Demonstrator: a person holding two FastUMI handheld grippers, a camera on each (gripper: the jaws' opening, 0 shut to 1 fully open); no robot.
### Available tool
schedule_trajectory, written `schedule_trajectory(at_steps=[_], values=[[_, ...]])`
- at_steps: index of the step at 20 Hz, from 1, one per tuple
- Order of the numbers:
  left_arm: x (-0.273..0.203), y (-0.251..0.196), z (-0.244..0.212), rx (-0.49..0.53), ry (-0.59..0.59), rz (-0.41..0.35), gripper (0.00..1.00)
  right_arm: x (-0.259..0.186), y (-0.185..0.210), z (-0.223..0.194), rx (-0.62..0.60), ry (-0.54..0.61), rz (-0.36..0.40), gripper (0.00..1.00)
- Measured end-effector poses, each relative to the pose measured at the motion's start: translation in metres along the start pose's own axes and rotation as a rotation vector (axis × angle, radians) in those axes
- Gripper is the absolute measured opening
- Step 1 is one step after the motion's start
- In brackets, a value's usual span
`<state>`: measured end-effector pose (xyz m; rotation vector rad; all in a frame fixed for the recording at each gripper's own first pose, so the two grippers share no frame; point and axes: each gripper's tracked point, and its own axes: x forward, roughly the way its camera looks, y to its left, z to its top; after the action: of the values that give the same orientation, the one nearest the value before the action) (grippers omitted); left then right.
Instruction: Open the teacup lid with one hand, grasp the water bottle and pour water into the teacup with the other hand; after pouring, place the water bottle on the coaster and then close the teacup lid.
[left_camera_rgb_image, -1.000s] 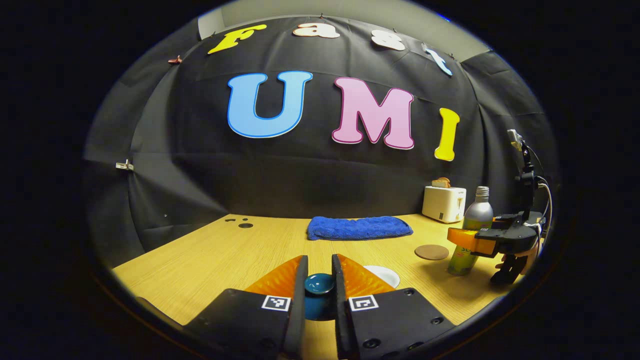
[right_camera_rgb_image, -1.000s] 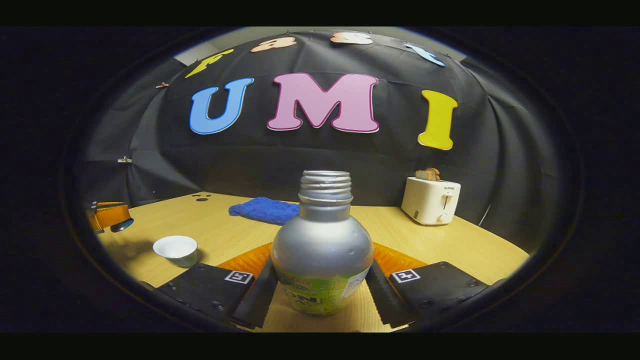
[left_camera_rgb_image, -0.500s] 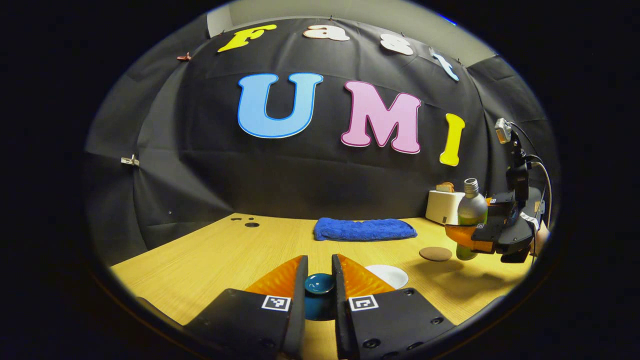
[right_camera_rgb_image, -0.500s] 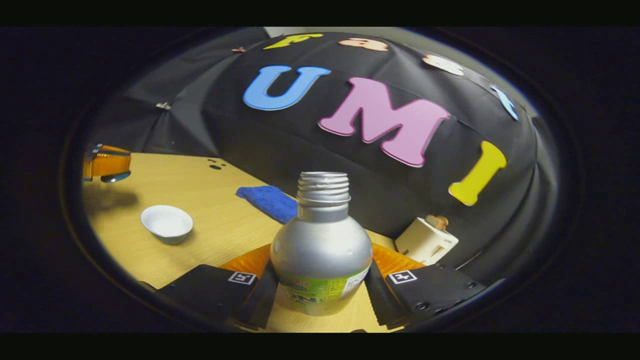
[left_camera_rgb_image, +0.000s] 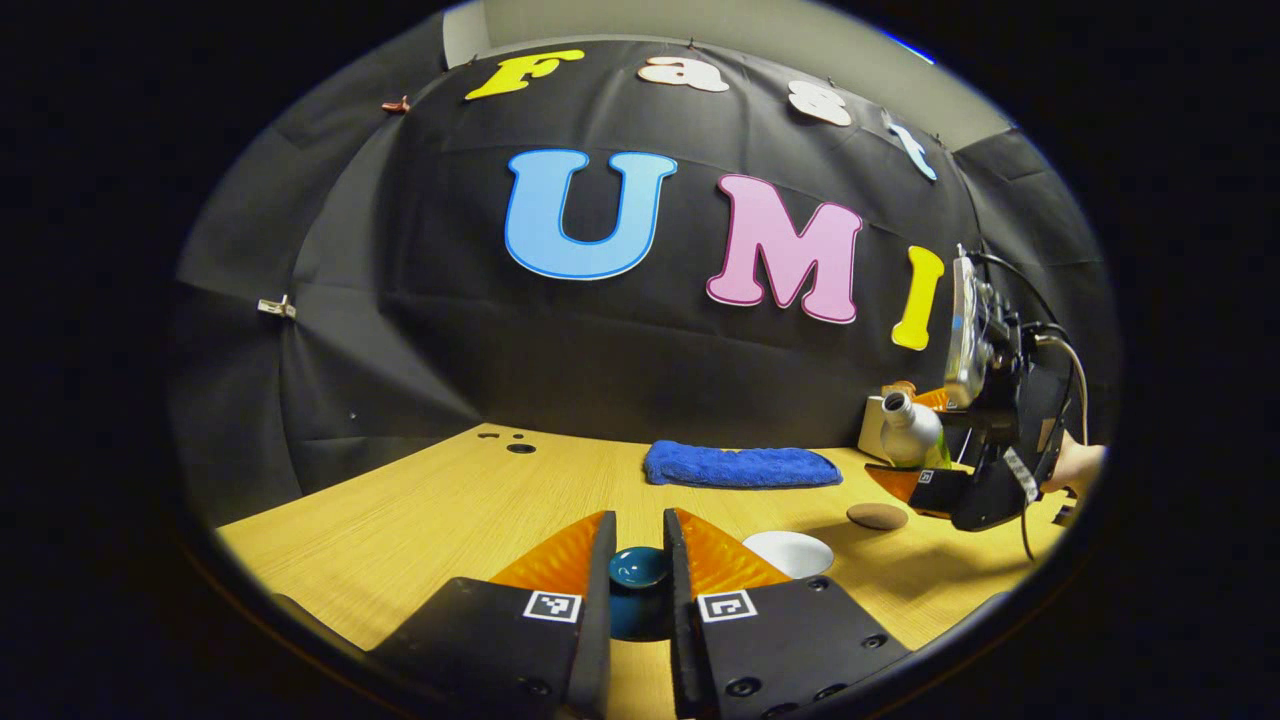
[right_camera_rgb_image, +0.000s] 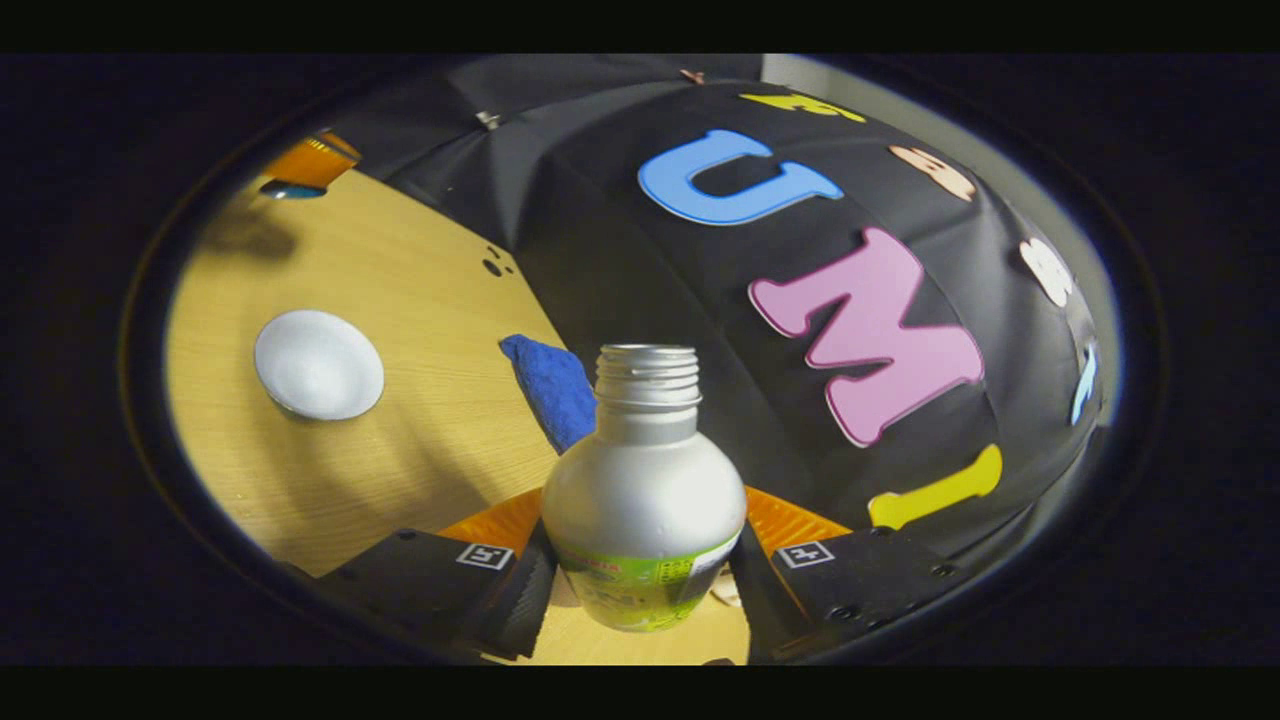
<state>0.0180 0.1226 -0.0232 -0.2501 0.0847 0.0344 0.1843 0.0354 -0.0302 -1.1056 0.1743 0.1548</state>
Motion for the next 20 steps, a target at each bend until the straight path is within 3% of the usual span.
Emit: schedule_trajectory(at_steps=[1,10,20], values=[[-0.001,0.004,0.001,0.001,-0.001,0.007,0.28,0.003,0.001,0.004,-0.045,-0.01,-0.004,0.77],[-0.001,0.02,0.004,0.008,-0.004,0.025,0.29,0.019,0.036,0.031,-0.348,-0.106,0.042,0.8],[0.0,0.03,0.002,-0.002,-0.002,0.034,0.28,0.021,0.062,0.036,-0.52,-0.164,0.082,0.8]])
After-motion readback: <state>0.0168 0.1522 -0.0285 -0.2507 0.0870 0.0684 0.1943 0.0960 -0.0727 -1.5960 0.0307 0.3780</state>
